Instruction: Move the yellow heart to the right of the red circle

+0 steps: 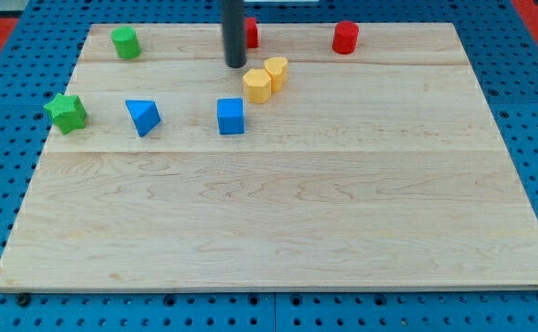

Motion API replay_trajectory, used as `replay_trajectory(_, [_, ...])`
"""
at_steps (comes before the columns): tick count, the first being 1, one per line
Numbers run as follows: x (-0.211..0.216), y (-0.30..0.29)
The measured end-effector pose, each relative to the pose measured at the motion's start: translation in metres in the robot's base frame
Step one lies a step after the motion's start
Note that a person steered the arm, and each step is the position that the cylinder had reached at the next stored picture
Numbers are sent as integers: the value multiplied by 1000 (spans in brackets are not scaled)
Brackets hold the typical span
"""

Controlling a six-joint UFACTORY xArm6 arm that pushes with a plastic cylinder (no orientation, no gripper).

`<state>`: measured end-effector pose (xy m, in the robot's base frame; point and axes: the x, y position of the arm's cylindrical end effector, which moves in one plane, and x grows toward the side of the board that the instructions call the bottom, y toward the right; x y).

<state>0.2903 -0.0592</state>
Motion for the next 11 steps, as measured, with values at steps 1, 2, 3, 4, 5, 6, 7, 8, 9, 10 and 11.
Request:
replay_trajectory(1, [44, 53])
replay_trajectory(2, [18, 87])
replay_trajectory(3, [1, 54])
replay_trajectory(4, [-13, 32])
replay_trajectory(5, [-13, 70])
replay_trajectory(6, [-14, 77])
replay_trajectory(7, [-28, 42])
replay_trajectory(8, [-45, 66])
replay_trajectory(9, [-14, 139])
replay_trajectory(10, [-10, 223])
replay_trajectory(11, [-36, 233])
